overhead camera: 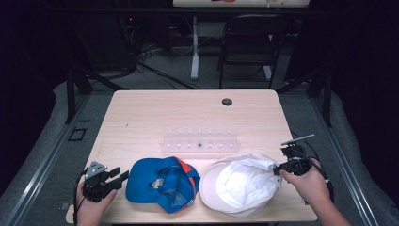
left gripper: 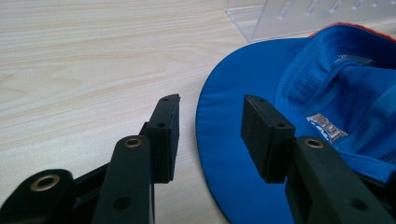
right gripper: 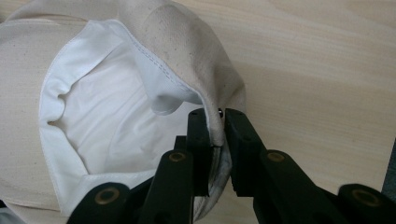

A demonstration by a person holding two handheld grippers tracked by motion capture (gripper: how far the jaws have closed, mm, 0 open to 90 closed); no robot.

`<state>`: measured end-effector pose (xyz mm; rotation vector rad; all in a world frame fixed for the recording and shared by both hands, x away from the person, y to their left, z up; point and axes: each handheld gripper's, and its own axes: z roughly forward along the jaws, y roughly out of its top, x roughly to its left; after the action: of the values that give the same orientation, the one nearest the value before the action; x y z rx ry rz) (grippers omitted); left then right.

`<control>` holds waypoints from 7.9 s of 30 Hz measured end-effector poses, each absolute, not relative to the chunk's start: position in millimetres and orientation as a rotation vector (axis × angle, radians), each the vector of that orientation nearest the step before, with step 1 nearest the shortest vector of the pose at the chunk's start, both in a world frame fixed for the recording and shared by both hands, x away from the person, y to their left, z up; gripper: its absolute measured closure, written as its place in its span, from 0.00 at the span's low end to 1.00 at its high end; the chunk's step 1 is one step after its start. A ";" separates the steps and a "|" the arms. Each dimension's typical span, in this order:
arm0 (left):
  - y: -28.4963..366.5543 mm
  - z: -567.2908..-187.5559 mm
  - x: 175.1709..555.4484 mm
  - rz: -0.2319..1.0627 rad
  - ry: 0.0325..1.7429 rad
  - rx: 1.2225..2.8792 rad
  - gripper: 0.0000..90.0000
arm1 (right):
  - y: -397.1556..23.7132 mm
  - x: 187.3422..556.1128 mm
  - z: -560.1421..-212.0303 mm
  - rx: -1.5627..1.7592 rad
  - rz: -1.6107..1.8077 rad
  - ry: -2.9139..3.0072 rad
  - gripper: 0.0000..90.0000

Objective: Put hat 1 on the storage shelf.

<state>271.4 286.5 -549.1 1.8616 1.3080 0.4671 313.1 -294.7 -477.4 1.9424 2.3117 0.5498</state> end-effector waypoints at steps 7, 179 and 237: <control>288.5 -549.9 272.7 0.457 1.325 1.859 0.64 | -296.7 330.7 -472.5 1.956 0.477 2.340 0.90; 182.9 -479.3 300.2 0.435 1.031 1.887 0.53 | -120.2 446.5 -293.8 2.100 1.417 2.385 0.91; 120.6 -495.8 329.6 0.522 0.910 1.998 0.81 | -94.9 457.7 -296.2 2.112 1.433 2.284 0.91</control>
<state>329.6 120.6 -495.8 1.9978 0.9103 0.5224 457.7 -94.9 -296.2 2.1124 2.2836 1.4334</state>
